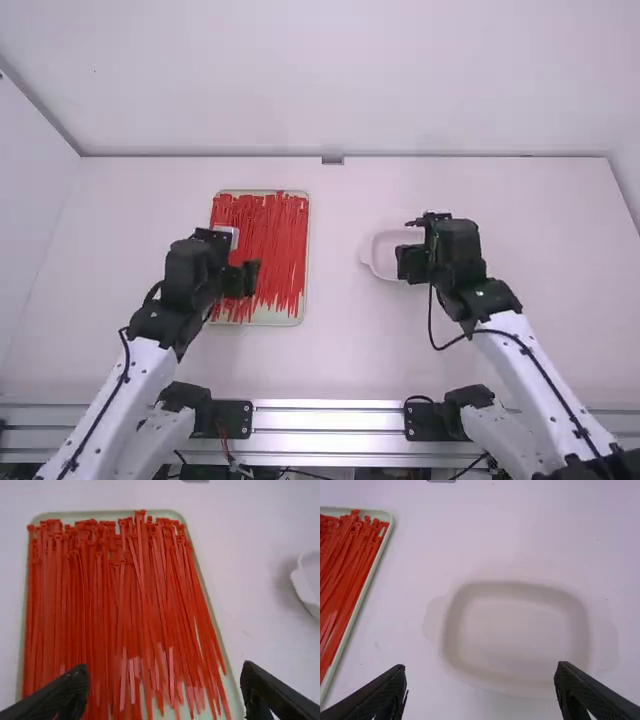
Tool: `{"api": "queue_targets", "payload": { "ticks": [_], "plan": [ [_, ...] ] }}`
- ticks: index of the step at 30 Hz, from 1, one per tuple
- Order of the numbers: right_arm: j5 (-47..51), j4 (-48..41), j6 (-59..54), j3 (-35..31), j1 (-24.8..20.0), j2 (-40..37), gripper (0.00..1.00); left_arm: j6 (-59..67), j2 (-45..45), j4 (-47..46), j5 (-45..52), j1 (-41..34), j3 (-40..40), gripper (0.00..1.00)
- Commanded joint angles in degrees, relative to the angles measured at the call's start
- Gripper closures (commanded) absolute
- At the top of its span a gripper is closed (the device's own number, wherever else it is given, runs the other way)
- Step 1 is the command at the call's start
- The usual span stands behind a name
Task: Fasten the cable tie
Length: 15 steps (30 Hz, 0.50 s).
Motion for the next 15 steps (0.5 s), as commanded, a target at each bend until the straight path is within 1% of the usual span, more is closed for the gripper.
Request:
{"api": "queue_targets", "payload": {
  "ticks": [1, 2, 4, 9, 15],
  "plan": [
    [3.0, -1.4, 1.9, 4.1, 0.4, 1.9, 0.16, -0.3, 2.3, -2.1, -3.2, -0.8, 4.6, 0.16],
    [3.0, -1.6, 1.9, 4.3, 0.4, 2.1, 0.16, -0.3, 2.5, -2.3, -3.3, -0.8, 4.8, 0.15],
    [2.1, -2.8, 1.9, 5.9, -0.2, 3.8, 0.12, 0.4, 4.5, -4.2, -3.8, -0.2, 7.3, 0.13],
    [2.2, -5.1, 2.9, 8.9, -0.5, 7.7, 0.07, 0.7, 8.0, -5.6, 0.1, 2.5, 10.5, 0.07],
    [2.4, -6.0, 3.5, 10.9, 0.1, 10.1, 0.03, 0.4, 10.3, -6.7, 2.7, 5.2, 12.4, 0.03]
  ]
}}
